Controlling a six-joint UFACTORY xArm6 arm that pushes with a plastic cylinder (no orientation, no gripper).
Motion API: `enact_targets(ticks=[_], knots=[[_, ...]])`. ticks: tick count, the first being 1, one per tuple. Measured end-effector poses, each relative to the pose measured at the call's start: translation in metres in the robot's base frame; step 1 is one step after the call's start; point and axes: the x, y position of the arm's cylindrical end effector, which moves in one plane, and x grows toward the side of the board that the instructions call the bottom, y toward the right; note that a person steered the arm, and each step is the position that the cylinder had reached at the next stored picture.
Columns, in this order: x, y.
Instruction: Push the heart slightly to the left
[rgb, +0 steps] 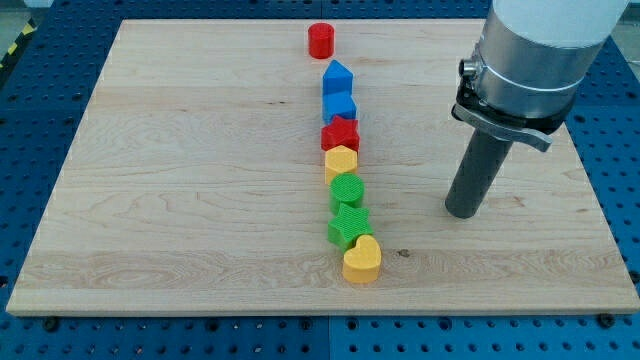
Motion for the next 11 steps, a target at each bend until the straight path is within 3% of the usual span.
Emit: enact_targets(ticks=[2,4,6,8,11], knots=[[0.01,0.002],[0.052,-0.021],[0.057,-0.039],[0.067,-0.108],[0.067,-0.11]])
